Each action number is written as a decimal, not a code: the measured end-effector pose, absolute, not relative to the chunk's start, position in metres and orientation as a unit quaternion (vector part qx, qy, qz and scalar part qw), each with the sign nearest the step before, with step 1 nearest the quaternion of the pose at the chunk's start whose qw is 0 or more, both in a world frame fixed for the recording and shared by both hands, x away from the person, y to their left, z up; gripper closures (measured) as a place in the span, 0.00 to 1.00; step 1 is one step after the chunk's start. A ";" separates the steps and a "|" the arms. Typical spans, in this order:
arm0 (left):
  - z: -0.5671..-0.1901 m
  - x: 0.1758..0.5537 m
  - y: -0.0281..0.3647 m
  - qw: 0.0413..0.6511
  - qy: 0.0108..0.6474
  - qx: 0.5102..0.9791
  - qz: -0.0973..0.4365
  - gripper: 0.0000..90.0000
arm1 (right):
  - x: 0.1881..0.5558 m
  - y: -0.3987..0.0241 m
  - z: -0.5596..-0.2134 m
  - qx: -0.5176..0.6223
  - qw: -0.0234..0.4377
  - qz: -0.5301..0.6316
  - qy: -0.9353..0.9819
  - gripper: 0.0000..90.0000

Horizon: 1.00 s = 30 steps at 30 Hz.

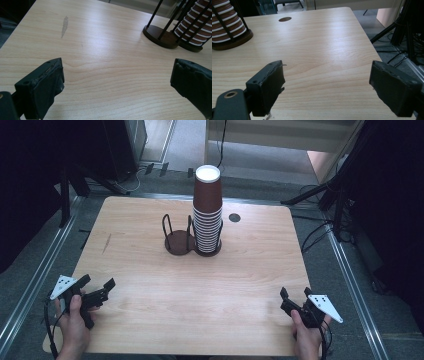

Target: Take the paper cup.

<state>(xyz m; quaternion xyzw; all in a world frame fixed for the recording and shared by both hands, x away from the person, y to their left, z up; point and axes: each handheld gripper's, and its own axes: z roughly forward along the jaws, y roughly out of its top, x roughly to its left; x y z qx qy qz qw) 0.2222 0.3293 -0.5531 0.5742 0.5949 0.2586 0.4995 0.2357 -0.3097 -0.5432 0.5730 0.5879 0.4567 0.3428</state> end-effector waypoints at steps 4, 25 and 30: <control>-0.553 0.223 0.330 0.499 0.596 0.575 0.255 0.00 | 0.237 -0.309 -0.541 0.570 0.342 0.454 0.593 0.10; -0.552 0.219 0.326 0.494 0.592 0.572 0.279 0.00 | 0.247 -0.269 -0.493 0.536 0.335 0.482 0.607 0.08; -0.553 0.220 0.328 0.500 0.595 0.569 0.271 0.00 | 0.251 -0.260 -0.487 0.527 0.332 0.485 0.614 0.08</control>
